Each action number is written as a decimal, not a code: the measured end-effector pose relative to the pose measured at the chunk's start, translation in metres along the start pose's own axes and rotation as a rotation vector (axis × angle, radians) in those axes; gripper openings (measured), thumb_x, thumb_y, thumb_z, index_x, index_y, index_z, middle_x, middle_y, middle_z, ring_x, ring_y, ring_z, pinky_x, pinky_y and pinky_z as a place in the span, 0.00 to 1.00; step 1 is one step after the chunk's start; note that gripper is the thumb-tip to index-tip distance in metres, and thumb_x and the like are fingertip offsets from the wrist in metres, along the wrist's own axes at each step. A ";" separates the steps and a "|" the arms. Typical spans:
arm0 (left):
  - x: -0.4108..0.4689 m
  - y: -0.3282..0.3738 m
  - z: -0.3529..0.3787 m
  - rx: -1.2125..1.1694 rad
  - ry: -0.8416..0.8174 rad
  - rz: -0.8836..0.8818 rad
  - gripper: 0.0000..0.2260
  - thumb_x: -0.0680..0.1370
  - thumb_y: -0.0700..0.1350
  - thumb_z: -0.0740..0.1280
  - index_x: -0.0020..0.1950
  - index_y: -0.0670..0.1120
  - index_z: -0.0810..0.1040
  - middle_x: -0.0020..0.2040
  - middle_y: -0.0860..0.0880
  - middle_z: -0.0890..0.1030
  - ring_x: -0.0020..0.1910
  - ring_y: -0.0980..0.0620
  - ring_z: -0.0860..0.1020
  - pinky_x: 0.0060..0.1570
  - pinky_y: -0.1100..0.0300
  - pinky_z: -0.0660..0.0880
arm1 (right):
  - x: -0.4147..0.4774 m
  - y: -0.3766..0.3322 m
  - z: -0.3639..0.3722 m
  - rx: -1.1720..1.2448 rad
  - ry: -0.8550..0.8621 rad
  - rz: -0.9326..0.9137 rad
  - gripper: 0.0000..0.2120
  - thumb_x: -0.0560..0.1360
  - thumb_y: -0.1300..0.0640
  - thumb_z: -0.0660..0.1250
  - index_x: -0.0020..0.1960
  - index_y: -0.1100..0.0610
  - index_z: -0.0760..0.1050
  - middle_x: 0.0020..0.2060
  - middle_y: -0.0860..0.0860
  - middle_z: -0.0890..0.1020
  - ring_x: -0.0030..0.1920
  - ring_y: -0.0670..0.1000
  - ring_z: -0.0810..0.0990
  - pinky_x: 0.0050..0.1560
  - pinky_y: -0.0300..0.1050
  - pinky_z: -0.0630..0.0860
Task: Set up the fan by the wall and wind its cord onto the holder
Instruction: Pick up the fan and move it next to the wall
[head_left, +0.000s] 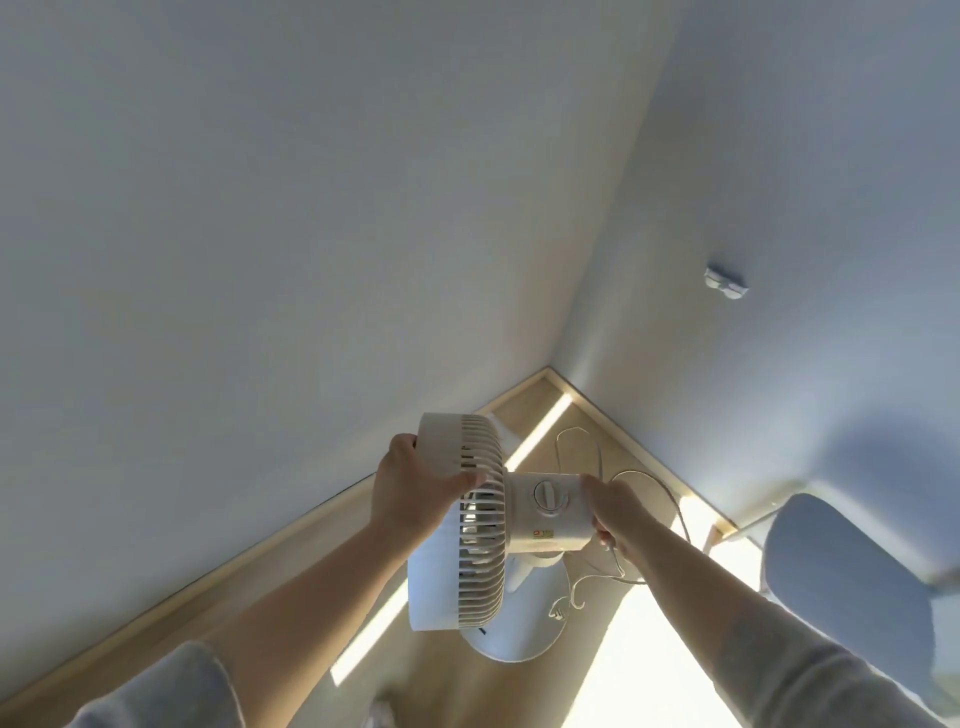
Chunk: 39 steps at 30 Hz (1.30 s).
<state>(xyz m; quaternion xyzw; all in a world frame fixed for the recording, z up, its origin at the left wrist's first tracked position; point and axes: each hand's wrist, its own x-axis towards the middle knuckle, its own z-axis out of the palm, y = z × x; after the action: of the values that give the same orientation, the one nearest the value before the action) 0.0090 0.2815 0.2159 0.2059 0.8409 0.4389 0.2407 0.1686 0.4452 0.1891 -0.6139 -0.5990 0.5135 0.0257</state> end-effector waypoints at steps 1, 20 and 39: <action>0.010 0.010 0.010 -0.019 -0.010 0.007 0.29 0.58 0.55 0.78 0.51 0.43 0.72 0.40 0.52 0.77 0.37 0.59 0.75 0.32 0.62 0.73 | 0.012 -0.004 -0.009 0.007 0.010 0.001 0.14 0.78 0.54 0.57 0.35 0.59 0.65 0.26 0.53 0.65 0.23 0.47 0.60 0.21 0.34 0.56; 0.247 0.131 0.140 -0.070 -0.194 0.035 0.32 0.56 0.54 0.79 0.54 0.44 0.73 0.43 0.52 0.79 0.39 0.56 0.78 0.30 0.64 0.71 | 0.234 -0.110 -0.105 -0.042 0.097 0.018 0.19 0.79 0.51 0.59 0.33 0.60 0.68 0.25 0.54 0.68 0.22 0.50 0.65 0.22 0.40 0.62; 0.397 0.223 0.286 0.010 0.056 -0.218 0.35 0.57 0.53 0.80 0.56 0.43 0.67 0.47 0.48 0.76 0.43 0.51 0.74 0.31 0.63 0.68 | 0.483 -0.205 -0.194 -0.135 -0.149 0.001 0.14 0.79 0.51 0.58 0.48 0.64 0.70 0.30 0.52 0.68 0.26 0.48 0.66 0.16 0.36 0.60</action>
<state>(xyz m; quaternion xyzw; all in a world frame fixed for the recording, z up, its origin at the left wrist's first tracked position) -0.1111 0.8036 0.1709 0.1020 0.8669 0.4115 0.2623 0.0331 0.9841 0.1239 -0.5746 -0.6323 0.5162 -0.0604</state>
